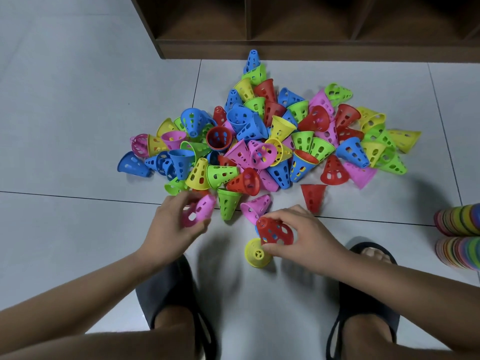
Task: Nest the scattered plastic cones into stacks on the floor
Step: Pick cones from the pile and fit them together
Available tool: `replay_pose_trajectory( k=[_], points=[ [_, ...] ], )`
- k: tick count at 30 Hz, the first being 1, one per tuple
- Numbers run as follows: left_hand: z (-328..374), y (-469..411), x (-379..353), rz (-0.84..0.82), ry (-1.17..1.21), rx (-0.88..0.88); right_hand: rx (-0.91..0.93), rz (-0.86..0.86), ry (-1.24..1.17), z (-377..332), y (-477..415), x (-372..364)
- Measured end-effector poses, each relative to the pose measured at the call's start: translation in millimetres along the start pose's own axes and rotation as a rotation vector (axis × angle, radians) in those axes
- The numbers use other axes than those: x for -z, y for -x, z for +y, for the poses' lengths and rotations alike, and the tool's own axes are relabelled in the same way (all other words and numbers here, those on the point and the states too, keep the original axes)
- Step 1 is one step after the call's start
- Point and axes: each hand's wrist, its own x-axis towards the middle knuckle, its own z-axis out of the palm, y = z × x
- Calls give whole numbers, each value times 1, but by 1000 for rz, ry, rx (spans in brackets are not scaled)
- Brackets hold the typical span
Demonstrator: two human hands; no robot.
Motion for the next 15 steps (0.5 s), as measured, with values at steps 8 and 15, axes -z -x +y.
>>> replay_pose_trajectory(
  k=[8,15],
  points=[
    [60,12,-21,-47,243,-205,-55,-81,4,-2,5,-14],
    [62,22,-45,-150,167,-305,-68,-74,67,12,6,-27]
  ],
)
